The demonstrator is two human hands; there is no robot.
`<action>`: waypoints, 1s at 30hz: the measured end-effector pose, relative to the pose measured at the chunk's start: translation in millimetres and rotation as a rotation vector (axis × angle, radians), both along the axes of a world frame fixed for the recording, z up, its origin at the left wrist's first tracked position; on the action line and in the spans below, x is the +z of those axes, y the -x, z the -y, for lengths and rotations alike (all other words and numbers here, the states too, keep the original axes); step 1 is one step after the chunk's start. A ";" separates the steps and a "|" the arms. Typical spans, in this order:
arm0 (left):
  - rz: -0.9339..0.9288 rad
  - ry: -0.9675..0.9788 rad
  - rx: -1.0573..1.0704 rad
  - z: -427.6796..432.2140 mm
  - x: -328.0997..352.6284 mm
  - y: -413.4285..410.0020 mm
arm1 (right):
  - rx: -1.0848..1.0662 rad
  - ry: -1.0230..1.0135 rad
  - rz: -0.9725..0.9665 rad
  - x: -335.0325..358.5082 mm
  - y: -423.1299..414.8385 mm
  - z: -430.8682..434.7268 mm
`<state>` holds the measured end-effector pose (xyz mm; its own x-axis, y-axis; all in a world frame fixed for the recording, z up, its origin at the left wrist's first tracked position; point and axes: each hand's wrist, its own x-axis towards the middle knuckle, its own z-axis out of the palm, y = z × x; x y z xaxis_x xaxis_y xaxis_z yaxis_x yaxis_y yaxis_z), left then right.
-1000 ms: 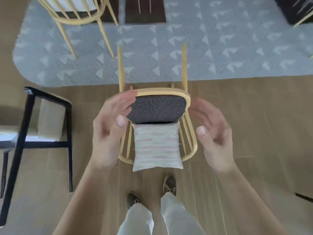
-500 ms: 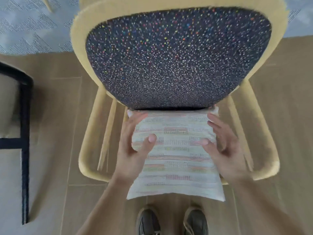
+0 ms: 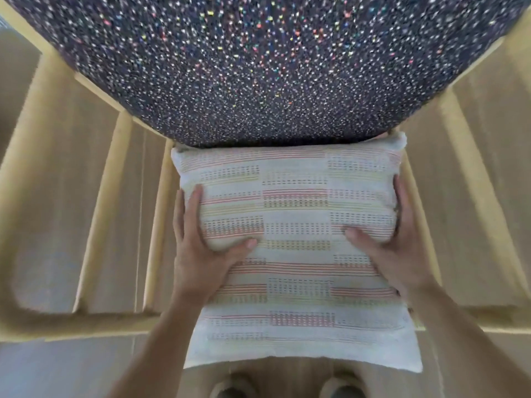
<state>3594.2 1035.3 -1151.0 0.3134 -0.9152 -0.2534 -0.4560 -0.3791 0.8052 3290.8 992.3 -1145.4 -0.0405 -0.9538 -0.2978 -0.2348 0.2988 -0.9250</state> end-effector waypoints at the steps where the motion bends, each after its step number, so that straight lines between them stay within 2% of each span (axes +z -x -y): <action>1: -0.103 -0.013 0.046 -3.1 -2.8 -5.2 | 0.005 -0.016 0.026 1.2 -0.4 0.5; 4: -0.294 -0.095 0.114 -5.0 -7.2 -15.0 | -0.021 -0.082 0.045 2.8 -0.9 1.6; 8: -0.357 -0.125 0.118 2.3 5.8 -14.6 | -0.038 -0.080 0.040 6.9 -4.8 1.4; 11: -0.349 -0.143 0.097 3.2 45.8 -15.4 | -0.052 -0.154 0.073 43.1 -1.7 -3.0; 16: -0.412 -0.258 0.089 9.9 177.0 -19.0 | -0.002 -0.235 0.028 172.8 1.0 3.8; 21: -0.295 -0.330 0.044 34.9 318.9 -20.0 | 0.070 -0.370 -0.042 313.6 7.1 39.5; 26: -0.278 -0.515 0.000 100.2 436.4 -29.4 | 0.180 -0.540 -0.092 441.1 9.1 105.6; 30: -0.281 -0.494 -0.027 174.4 503.4 -32.8 | 0.319 -0.611 -0.125 522.9 2.4 172.6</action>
<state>3627.0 860.9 -647.6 0.1501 -0.6732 -0.7240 -0.2646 -0.7330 0.6267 3288.4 819.7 -622.5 0.1443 -0.5879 -0.7960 -0.4912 0.6557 -0.5733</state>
